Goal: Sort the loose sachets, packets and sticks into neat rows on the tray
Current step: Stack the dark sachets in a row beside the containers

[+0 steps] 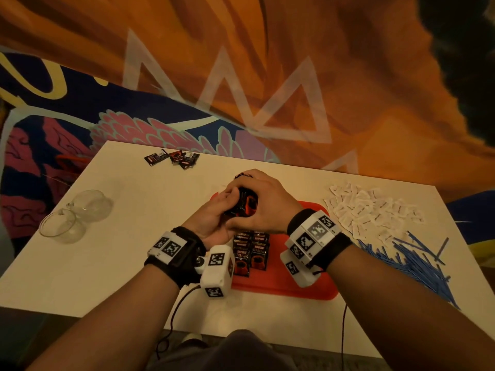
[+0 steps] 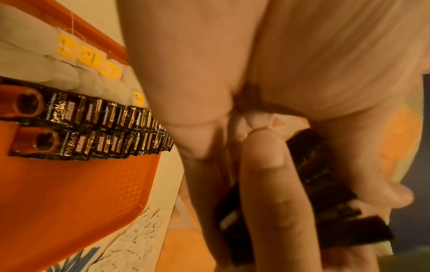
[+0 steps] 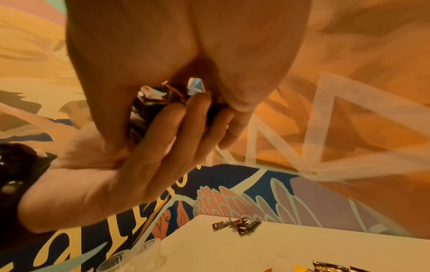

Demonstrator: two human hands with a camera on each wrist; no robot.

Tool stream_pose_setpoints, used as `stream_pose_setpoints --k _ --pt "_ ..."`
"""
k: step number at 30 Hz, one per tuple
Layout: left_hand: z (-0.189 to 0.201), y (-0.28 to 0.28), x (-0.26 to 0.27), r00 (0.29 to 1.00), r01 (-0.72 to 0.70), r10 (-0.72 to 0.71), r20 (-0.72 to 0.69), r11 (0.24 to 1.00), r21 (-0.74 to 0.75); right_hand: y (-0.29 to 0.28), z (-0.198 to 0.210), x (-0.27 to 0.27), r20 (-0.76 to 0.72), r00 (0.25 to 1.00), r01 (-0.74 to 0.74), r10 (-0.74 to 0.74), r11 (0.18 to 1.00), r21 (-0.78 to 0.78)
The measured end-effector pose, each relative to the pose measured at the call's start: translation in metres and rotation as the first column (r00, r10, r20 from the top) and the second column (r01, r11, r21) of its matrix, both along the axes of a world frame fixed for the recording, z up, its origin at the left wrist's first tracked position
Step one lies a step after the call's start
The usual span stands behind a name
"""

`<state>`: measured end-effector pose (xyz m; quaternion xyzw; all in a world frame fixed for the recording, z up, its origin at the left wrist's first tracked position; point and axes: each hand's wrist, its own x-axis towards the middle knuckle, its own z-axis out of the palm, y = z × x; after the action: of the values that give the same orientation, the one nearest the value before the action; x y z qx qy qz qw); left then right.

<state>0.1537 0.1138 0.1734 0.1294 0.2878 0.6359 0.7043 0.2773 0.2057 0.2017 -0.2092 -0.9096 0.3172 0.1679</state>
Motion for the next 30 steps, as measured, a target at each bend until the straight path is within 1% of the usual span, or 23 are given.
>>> stream_pose_setpoints --k 1,2,5,6,10,13,15,16,17,18,19,20,21,22,23,25,28,30 --pt "0.001 0.000 0.000 1.000 -0.005 0.005 0.017 1.000 -0.007 0.000 0.000 0.000 -0.002 1.000 -0.001 0.001 1.000 0.002" --pt "0.001 0.001 0.001 1.000 -0.012 0.012 0.003 1.000 -0.017 0.000 0.001 0.000 0.004 1.000 -0.010 0.010 1.000 -0.005" --pt "0.004 0.004 0.005 0.991 -0.080 0.073 -0.110 0.995 -0.062 0.000 0.001 -0.001 0.038 0.999 -0.006 0.008 0.999 -0.039" --pt "0.004 0.004 0.006 0.989 -0.093 0.082 -0.124 0.992 -0.080 0.000 0.000 -0.001 0.036 0.999 0.010 -0.009 0.999 -0.035" --pt "0.007 0.003 0.007 0.994 -0.063 0.048 -0.101 0.987 -0.150 -0.003 -0.002 0.000 0.050 0.999 0.021 -0.021 1.000 -0.015" --pt "0.008 0.003 0.006 0.991 -0.014 -0.008 -0.131 0.986 -0.165 -0.004 -0.002 0.001 0.146 0.989 -0.002 0.012 0.997 -0.071" --pt "0.007 0.003 0.006 0.990 -0.012 -0.009 -0.139 0.988 -0.153 -0.005 -0.001 0.001 0.203 0.979 -0.009 0.033 0.993 -0.118" --pt "0.007 0.003 0.005 0.990 -0.003 -0.016 -0.138 0.990 -0.138 -0.006 -0.001 0.002 0.202 0.979 0.004 0.026 0.990 -0.143" --pt "0.005 0.004 0.004 0.989 0.002 -0.021 -0.145 0.992 -0.125 -0.007 -0.001 0.004 0.166 0.986 0.032 -0.003 0.985 -0.170" --pt "0.005 0.005 0.003 0.986 0.000 -0.020 -0.163 0.993 -0.120 -0.007 -0.002 0.005 0.102 0.993 0.084 -0.064 0.975 -0.204" --pt "0.004 0.005 0.001 0.982 -0.019 -0.005 -0.186 0.992 -0.126 -0.007 -0.003 0.005 0.036 0.987 0.159 -0.155 0.953 -0.258" --pt "0.002 0.006 -0.001 0.979 -0.043 0.016 -0.201 0.991 -0.129 -0.005 -0.003 0.006 -0.004 0.965 0.244 -0.260 0.911 -0.333" --pt "0.001 0.006 -0.004 0.976 -0.067 0.038 -0.214 0.989 -0.131 -0.003 -0.007 0.007 -0.002 0.935 0.322 -0.355 0.850 -0.418" --pt "0.000 0.007 -0.007 0.971 -0.090 0.057 -0.230 0.987 -0.136 0.000 -0.012 0.007 0.034 0.906 0.384 -0.421 0.787 -0.483" --pt "-0.001 0.007 -0.008 0.965 -0.111 0.072 -0.251 0.984 -0.142 0.004 -0.018 0.007 0.075 0.889 0.422 -0.451 0.744 -0.518" --pt "-0.002 0.009 -0.009 0.937 -0.150 0.096 -0.335 0.979 -0.138 0.006 -0.029 0.007 0.122 0.883 0.440 -0.453 0.708 -0.553" --pt "-0.004 0.013 -0.005 0.851 -0.236 0.134 -0.507 0.961 -0.143 0.003 -0.037 0.004 0.087 0.871 0.428 -0.484 0.659 -0.619" --pt "-0.007 0.016 -0.003 0.811 -0.292 0.162 -0.562 0.945 -0.149 0.000 -0.039 0.003 0.065 0.860 0.418 -0.506 0.626 -0.658"
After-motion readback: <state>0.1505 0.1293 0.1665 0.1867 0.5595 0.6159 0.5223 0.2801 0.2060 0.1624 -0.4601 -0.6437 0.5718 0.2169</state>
